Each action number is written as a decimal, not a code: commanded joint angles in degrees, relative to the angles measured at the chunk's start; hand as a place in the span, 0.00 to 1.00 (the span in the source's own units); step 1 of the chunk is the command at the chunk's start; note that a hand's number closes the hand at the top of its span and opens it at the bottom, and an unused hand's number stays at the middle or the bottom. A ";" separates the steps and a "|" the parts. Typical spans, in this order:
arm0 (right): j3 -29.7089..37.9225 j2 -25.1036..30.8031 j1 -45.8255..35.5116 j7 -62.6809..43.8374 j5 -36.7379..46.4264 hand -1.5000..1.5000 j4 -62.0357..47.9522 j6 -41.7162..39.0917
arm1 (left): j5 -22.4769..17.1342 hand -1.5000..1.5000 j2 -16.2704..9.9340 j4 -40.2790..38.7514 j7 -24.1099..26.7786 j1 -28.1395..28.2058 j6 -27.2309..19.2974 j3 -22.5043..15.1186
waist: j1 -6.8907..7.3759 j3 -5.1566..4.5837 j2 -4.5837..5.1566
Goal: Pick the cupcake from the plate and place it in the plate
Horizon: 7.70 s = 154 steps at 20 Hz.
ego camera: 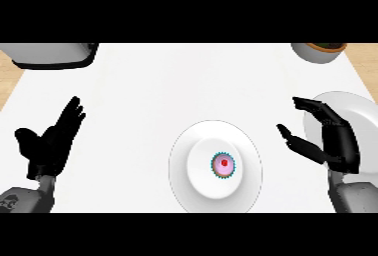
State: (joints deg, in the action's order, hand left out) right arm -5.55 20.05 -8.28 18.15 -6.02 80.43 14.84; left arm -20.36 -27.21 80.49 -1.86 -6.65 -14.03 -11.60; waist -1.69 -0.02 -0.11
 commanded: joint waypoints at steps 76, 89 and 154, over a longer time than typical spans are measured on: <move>-20.99 -10.66 1.55 -31.25 59.16 1.00 6.30 -20.30 | 16.47 0.50 13.68 1.32 -10.28 -3.95 11.60 15.28 | 1.20 0.02 -0.03; -11.86 13.81 27.93 3.40 45.99 1.00 38.66 -2.19 | 15.76 0.50 13.09 2.94 -7.94 1.58 11.71 16.83 | -2.31 0.13 -0.88; 18.65 34.18 -9.75 34.29 -2.01 0.00 -47.91 -64.54 | 19.43 0.50 16.22 0.13 -6.56 -2.32 12.93 15.46 | 2.29 0.35 0.58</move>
State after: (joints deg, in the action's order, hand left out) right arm 12.45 52.30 -19.09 41.91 -6.24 35.16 -35.28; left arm -1.52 -11.69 81.12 -9.91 -9.61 -0.43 4.02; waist 0.55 0.26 0.31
